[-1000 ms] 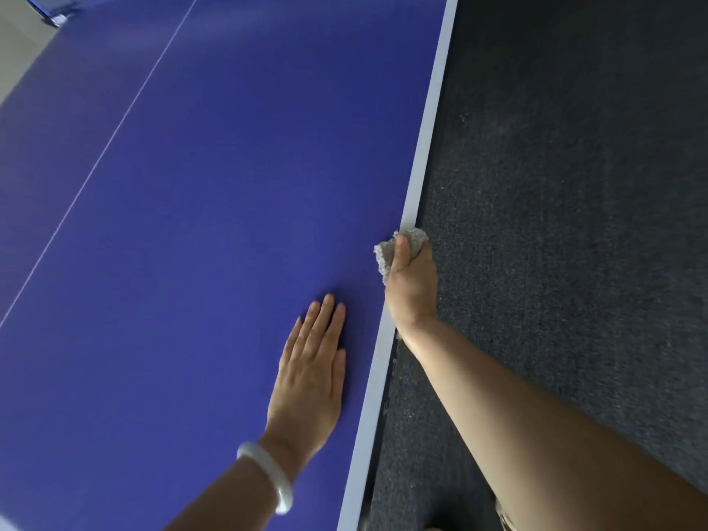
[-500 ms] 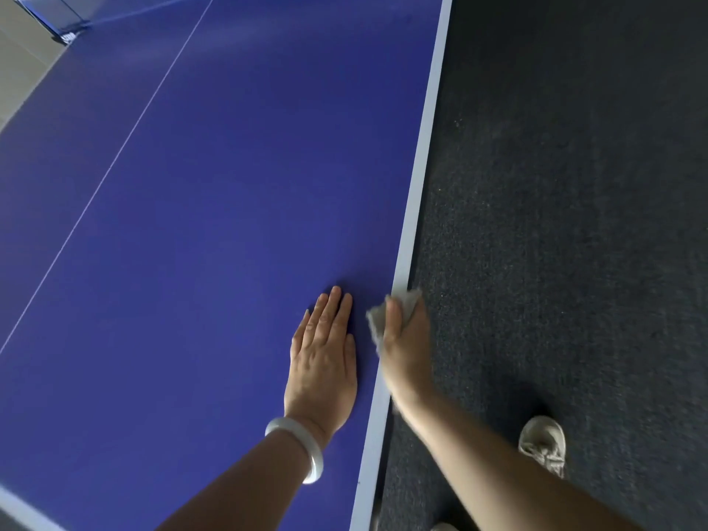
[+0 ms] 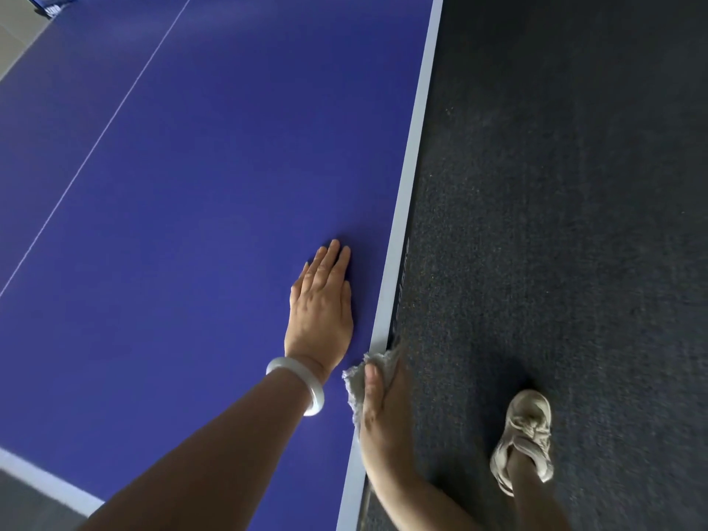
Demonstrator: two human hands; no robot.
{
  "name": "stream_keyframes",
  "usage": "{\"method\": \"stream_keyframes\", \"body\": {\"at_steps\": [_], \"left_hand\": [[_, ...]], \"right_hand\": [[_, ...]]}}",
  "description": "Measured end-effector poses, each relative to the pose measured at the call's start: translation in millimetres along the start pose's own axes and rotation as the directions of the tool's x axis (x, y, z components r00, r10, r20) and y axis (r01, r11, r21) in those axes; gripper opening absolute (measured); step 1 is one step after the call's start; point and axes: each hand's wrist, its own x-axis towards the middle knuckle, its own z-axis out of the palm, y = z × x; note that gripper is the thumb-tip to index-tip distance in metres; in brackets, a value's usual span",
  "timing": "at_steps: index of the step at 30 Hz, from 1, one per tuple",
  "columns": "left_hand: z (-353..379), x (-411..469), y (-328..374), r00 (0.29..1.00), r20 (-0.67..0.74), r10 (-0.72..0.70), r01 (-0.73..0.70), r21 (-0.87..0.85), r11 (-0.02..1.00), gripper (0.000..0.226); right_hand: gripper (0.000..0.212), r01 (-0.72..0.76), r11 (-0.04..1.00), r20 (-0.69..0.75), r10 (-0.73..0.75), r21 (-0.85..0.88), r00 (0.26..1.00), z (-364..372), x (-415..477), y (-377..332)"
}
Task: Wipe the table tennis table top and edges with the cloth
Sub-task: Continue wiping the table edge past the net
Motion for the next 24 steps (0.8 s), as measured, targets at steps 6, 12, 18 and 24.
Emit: {"method": "stream_keyframes", "body": {"at_steps": [6, 12, 18, 24], "left_hand": [[-2, 1, -5, 0.999, -0.053, -0.011, 0.0, -0.213, 0.977, 0.044], [-11, -15, -6, 0.996, -0.011, -0.093, 0.078, -0.453, 0.888, 0.043], [-12, -99, -30, 0.986, 0.039, 0.163, -0.158, -0.108, 0.982, 0.049], [-11, -98, -29, 0.991, 0.014, 0.131, -0.129, -0.116, 0.985, 0.055]], "right_hand": [[0.052, -0.071, 0.997, -0.032, 0.072, 0.044, 0.997, 10, 65, -23], [0.052, -0.066, 0.996, -0.048, 0.063, -0.058, 0.997, 8, 70, -21], [0.051, -0.052, 0.998, -0.032, 0.051, -0.036, 0.998, 6, 70, -19], [0.027, -0.009, 0.98, 0.062, -0.003, 0.199, 0.998, 0, 20, -11]]}}
